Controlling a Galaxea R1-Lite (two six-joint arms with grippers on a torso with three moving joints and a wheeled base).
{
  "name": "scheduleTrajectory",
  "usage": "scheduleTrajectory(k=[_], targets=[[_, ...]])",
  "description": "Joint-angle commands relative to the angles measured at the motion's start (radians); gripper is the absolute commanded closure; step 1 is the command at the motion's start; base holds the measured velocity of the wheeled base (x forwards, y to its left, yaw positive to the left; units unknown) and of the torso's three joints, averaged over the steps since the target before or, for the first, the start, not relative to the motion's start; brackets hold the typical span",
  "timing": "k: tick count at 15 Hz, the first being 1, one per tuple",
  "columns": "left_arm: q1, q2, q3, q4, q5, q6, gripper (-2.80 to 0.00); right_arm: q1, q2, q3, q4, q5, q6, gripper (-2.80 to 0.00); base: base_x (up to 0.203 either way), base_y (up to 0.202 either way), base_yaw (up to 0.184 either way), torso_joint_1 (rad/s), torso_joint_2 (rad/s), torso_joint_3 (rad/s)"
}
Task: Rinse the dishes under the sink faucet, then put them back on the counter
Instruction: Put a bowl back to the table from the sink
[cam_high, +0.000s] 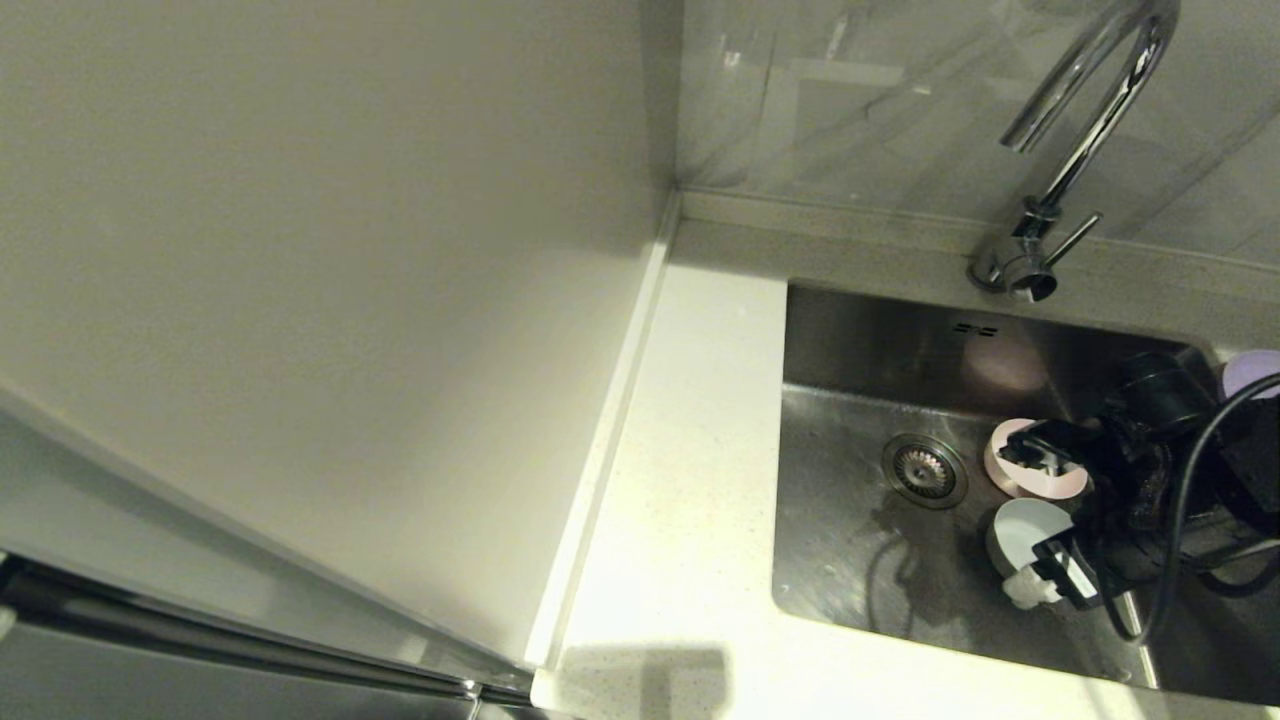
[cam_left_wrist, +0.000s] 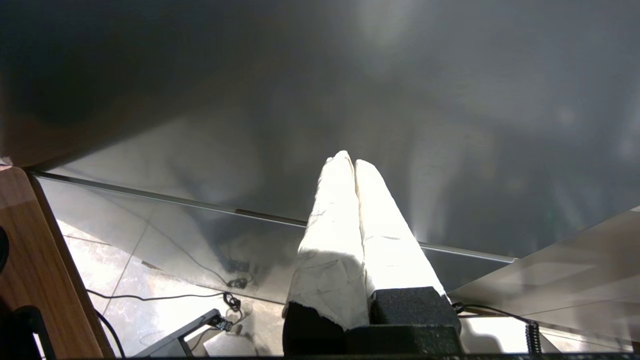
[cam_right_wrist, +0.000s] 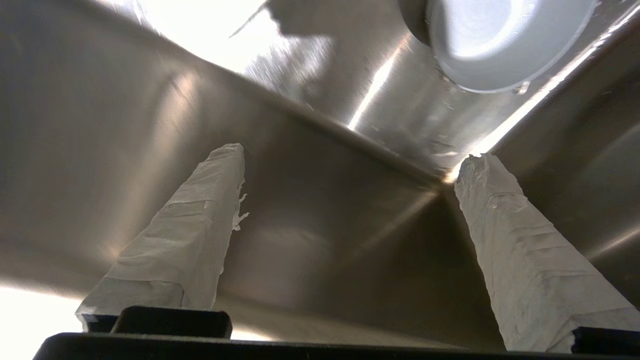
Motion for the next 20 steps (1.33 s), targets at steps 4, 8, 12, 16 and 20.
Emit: scheduleTrajectory(k=[4,8,12,16,20], targets=[[0.000,0.000,0.003,0.000,0.000,-0.001,0.00,0.103,0.161,-0.107,-0.029,-0.185,0.331,-2.80,0.000,0.000,0.000,0.000,0.00,0.000],[0.000,0.000,0.003,0.000,0.000,-0.001,0.00,0.102,0.274,-0.116,-0.209,-0.391,0.460,-2.80,0.000,0.000,0.000,0.000,0.00,0.000],[0.000,0.000,0.003,0.000,0.000,-0.001,0.00,0.080,0.374,-0.169,-0.219,-0.443,0.524,-2.80,0.000,0.000,0.000,0.000,0.00,0.000],[0.000,0.000,0.003,0.000,0.000,-0.001,0.00,0.043,0.480,-0.250,-0.240,-0.486,0.555,-2.80,0.000,0.000,0.000,0.000,0.00,0.000],[0.000,0.000,0.003,0.000,0.000,-0.001,0.00,0.002,0.555,-0.317,-0.281,-0.518,0.552,-2.80,0.000,0.000,0.000,0.000,0.00,0.000]])
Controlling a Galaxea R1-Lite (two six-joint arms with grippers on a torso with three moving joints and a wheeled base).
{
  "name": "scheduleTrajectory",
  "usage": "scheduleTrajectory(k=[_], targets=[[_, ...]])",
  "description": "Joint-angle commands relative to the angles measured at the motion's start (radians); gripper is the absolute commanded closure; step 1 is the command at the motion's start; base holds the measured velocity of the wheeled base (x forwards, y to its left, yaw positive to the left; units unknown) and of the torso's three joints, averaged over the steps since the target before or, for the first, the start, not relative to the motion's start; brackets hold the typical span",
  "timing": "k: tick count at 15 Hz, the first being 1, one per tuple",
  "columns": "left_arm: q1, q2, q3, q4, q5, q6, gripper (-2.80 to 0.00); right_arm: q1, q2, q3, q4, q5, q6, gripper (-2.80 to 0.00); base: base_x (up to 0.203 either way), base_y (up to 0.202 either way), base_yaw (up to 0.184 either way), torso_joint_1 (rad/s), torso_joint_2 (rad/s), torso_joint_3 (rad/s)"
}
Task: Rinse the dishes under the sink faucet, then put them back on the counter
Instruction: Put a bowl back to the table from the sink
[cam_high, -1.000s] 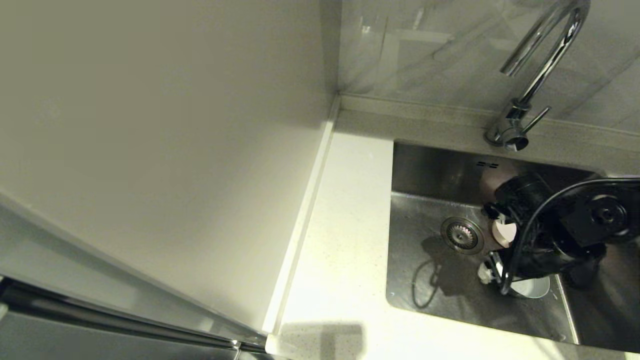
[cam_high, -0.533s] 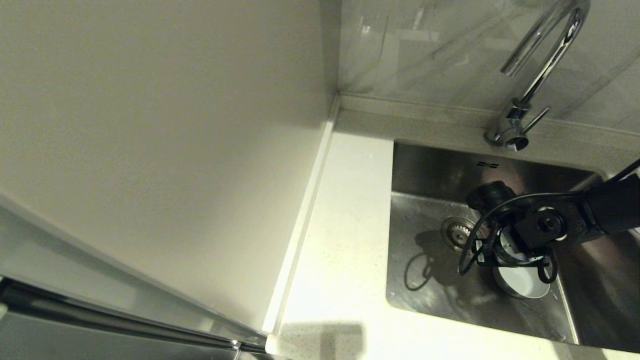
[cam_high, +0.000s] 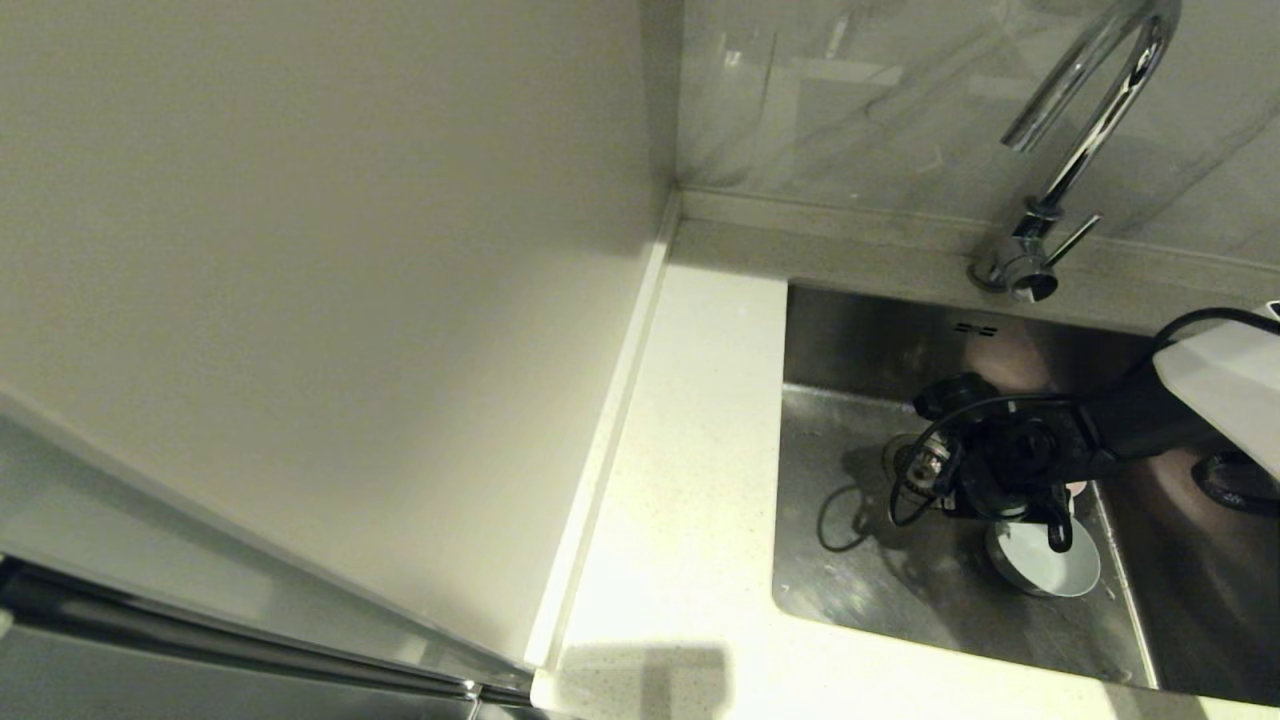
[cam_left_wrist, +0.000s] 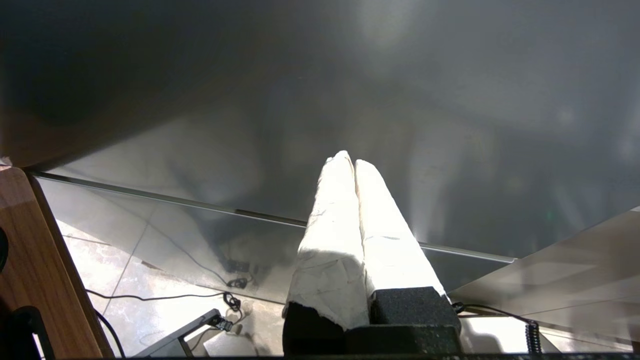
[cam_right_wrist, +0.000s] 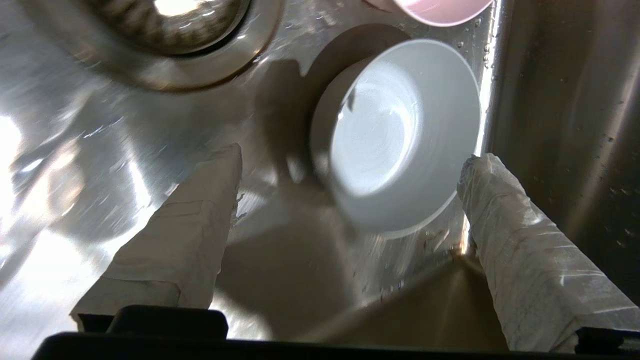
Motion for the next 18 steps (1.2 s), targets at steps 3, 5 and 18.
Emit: scheduleTrajectory(k=[3,5,18], targets=[[0.000,0.000,0.003,0.000,0.000,-0.001,0.00,-0.049,0.087,-0.086,0.001,-0.007,-0.001,-2.80,0.000,0.000,0.000,0.000,0.00,0.000],[0.000,0.000,0.003,0.000,0.000,-0.001,0.00,-0.066,0.107,-0.103,0.001,-0.007,-0.001,-2.80,0.000,0.000,0.000,0.000,0.00,0.000],[0.000,0.000,0.003,0.000,0.000,-0.001,0.00,-0.111,0.157,-0.086,0.006,-0.003,-0.031,0.00,0.000,0.000,0.000,0.000,0.00,0.000]])
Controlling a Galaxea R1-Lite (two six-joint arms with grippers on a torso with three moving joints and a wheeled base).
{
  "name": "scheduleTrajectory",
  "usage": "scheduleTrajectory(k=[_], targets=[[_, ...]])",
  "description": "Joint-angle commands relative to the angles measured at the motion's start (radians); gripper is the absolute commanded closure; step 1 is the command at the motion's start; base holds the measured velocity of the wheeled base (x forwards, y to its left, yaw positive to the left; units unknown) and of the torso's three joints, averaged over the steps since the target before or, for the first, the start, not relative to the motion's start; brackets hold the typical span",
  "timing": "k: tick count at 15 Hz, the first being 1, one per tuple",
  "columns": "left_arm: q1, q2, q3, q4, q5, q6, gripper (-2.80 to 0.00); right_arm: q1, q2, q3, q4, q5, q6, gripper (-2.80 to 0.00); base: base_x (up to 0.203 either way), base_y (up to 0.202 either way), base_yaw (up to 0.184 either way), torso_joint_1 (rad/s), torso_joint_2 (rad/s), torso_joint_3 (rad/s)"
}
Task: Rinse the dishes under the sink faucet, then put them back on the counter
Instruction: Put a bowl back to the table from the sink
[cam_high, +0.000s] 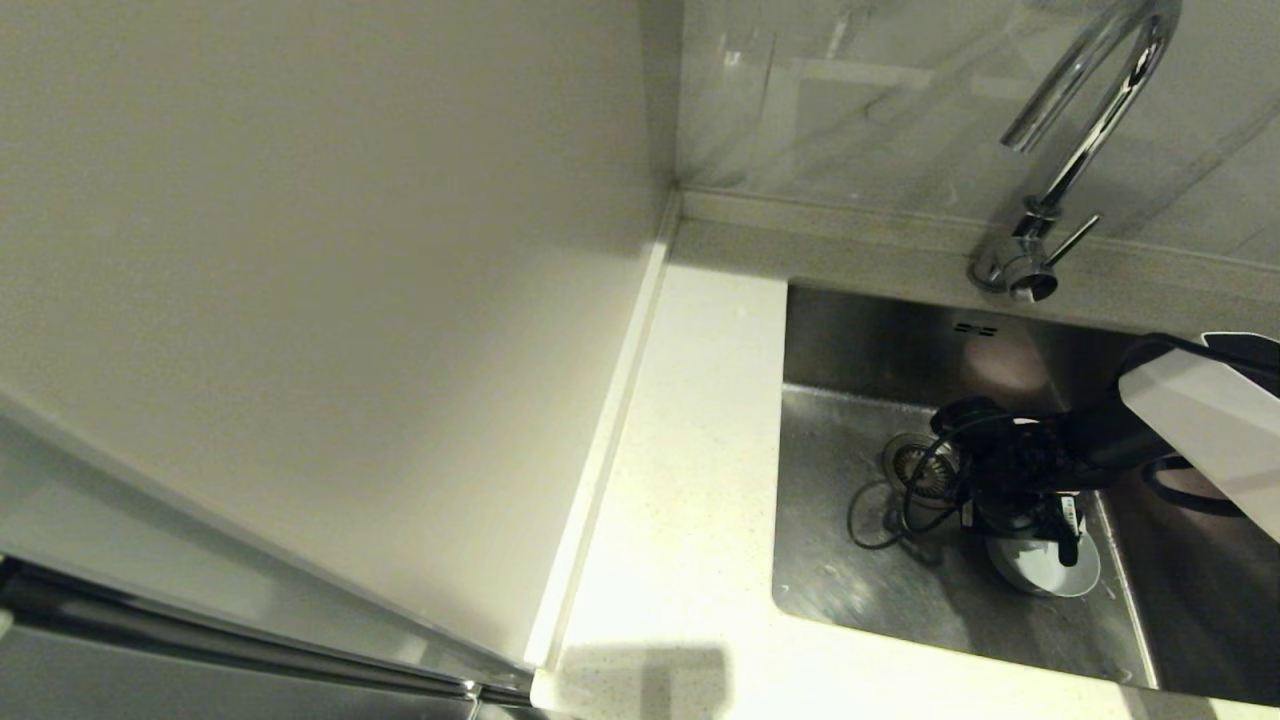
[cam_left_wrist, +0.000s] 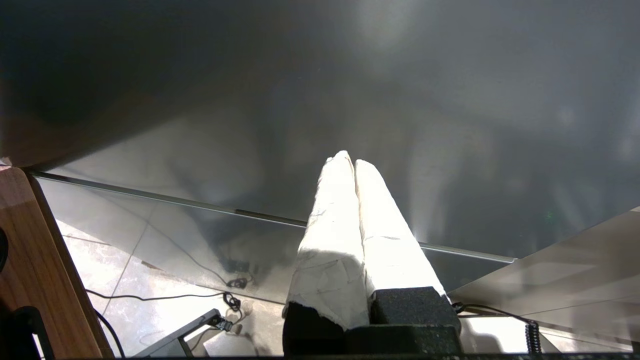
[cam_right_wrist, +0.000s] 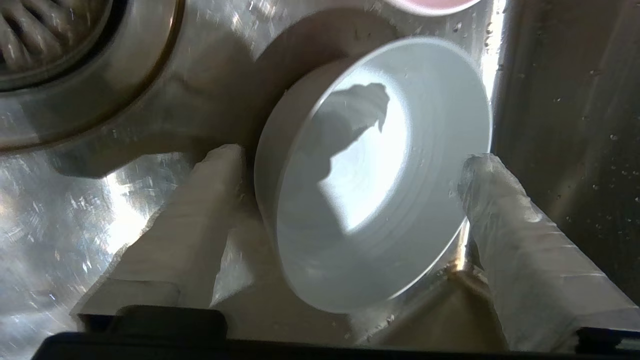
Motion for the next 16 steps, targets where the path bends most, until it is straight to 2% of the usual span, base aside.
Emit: scheduleTrajectory(k=[1,16], targets=[[0.000,0.000,0.003,0.000,0.000,0.000,0.00,0.002,0.004,0.004,-0.001,0.000,-0.008,0.00,0.000,0.000,0.000,0.000,0.00,0.000],[0.000,0.000,0.003,0.000,0.000,0.000,0.00,-0.045,-0.092,0.015,0.002,0.012,-0.063,0.00,0.000,0.000,0.000,0.000,0.00,0.000]])
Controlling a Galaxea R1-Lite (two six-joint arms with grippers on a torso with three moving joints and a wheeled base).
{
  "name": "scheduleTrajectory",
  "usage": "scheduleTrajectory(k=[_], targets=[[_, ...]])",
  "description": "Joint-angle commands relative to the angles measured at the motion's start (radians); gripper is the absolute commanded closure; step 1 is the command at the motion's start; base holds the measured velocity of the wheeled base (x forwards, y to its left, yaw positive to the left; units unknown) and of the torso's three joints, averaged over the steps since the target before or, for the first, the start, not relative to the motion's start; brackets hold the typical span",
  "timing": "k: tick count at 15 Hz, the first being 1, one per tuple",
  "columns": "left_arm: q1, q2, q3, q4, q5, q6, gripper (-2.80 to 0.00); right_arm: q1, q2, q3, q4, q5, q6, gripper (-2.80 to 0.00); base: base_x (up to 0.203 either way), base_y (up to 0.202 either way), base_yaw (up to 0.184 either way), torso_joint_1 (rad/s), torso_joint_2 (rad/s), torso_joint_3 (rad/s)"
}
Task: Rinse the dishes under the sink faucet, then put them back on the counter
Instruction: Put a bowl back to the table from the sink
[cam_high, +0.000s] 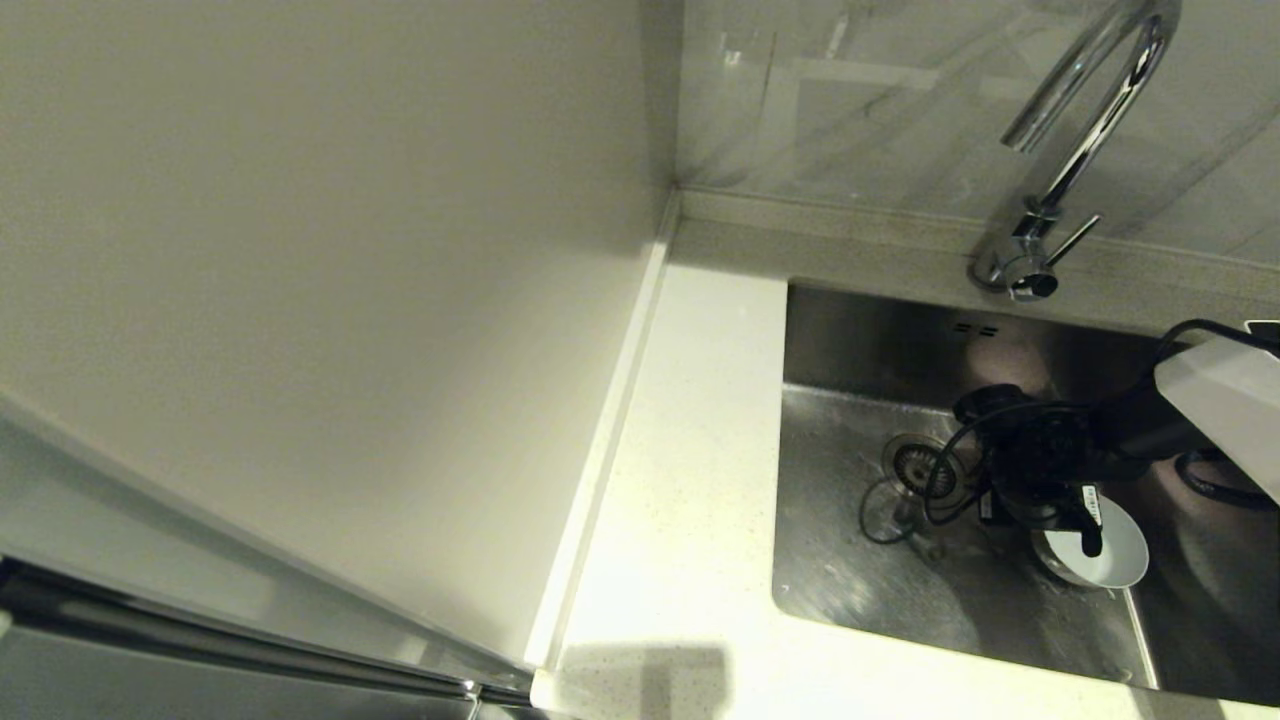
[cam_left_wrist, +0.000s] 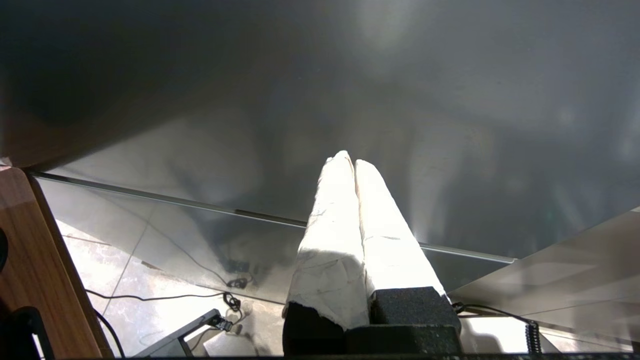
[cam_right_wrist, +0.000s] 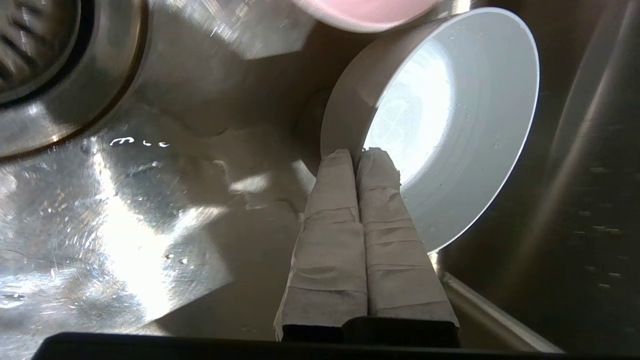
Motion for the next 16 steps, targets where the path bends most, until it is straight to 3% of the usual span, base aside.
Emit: scheduleTrajectory(k=[1,12,14,16], targets=[[0.000,0.000,0.003,0.000,0.000,0.000,0.00,-0.011,-0.069,0.019,0.002,-0.004,-0.015,0.00,0.000,0.000,0.000,0.000,0.00,0.000],[0.000,0.000,0.003,0.000,0.000,0.000,0.00,-0.007,-0.630,0.442,-0.003,0.142,-0.095,0.00,0.000,0.000,0.000,0.000,0.00,0.000],[0.000,0.000,0.003,0.000,0.000,0.000,0.00,-0.005,-0.700,0.470,-0.002,0.251,-0.108,0.00,0.000,0.000,0.000,0.000,0.00,0.000],[0.000,0.000,0.003,0.000,0.000,0.000,0.00,-0.004,-0.754,0.481,0.003,0.462,-0.115,0.00,0.000,0.000,0.000,0.000,0.00,0.000]])
